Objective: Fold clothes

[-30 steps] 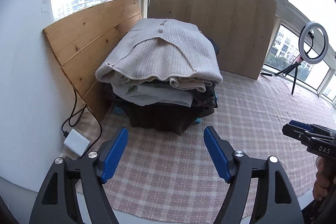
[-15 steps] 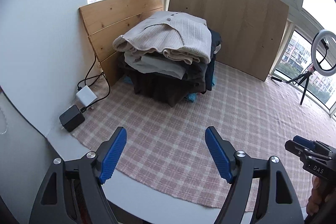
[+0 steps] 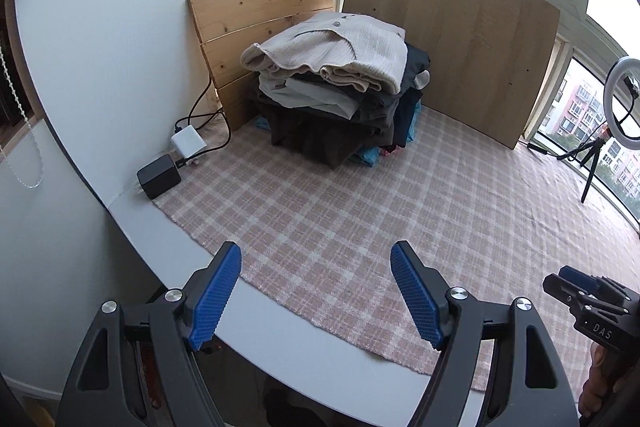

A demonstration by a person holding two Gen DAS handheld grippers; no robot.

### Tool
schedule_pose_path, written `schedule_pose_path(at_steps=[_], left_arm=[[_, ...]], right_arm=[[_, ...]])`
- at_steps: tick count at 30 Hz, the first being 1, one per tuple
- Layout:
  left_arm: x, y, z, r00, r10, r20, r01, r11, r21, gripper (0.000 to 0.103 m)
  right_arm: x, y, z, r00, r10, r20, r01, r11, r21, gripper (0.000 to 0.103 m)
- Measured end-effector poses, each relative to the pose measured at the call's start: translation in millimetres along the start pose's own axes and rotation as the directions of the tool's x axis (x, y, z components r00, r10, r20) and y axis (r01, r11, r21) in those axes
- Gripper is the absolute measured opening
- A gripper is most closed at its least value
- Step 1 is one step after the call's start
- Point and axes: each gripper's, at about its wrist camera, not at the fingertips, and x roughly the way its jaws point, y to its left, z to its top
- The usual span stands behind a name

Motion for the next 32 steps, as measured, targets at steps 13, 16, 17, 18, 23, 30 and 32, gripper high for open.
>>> schedule_pose_path(at_steps=[13,16,17,18,23,30,32], left_arm=[[-12.9,-9.7,0.1,1.000,0.009,0.023,-0.009,1.000,-0.016,0.075],[-14.1,-11.8,0.9,1.000,0.010,0.025,-0.010,1.000,-0.015,0.076],[-14.2,-12.2,1.2,1.000,0.011,0.025,-0.010,1.000,-0.016,0.076],[-14.1,-12.3,1.5,1.000,0.011,0.024,-0.010,1.000,-0.019,0.076],[-16.2,-12.3,1.8,0.999,0.019,0.038,-0.018,1.000,-0.022,0.076],[-17.7,-13.3,2.9,0.998,0.032,0.056,-0.032,0.999,0.000,0.076],[-16.7,-13.9,3.2,0.998,0.036,0.054,-0.036,0.999,0.002,0.076]], right_arm=[[-7.4,-9.6,-4.6,1.000,0.018,0.003,-0.018,1.000,-0.019,0.050],[-8.6,-12.5,-4.5,1.000,0.020,0.004,-0.020,1.000,-0.014,0.050],[-8.9,-13.1,-4.5,1.000,0.020,0.004,-0.020,1.000,-0.014,0.050],[-9.1,-13.6,-4.4,1.000,0.019,0.005,-0.019,1.000,-0.014,0.050],[-8.7,-14.5,-3.9,1.000,0.018,0.005,-0.018,1.000,-0.011,0.050],[-5.7,-13.1,-2.3,1.000,0.021,0.002,-0.021,1.000,-0.013,0.050],[-4.3,-12.3,-2.0,1.000,0.020,-0.001,-0.020,1.000,-0.014,0.050]])
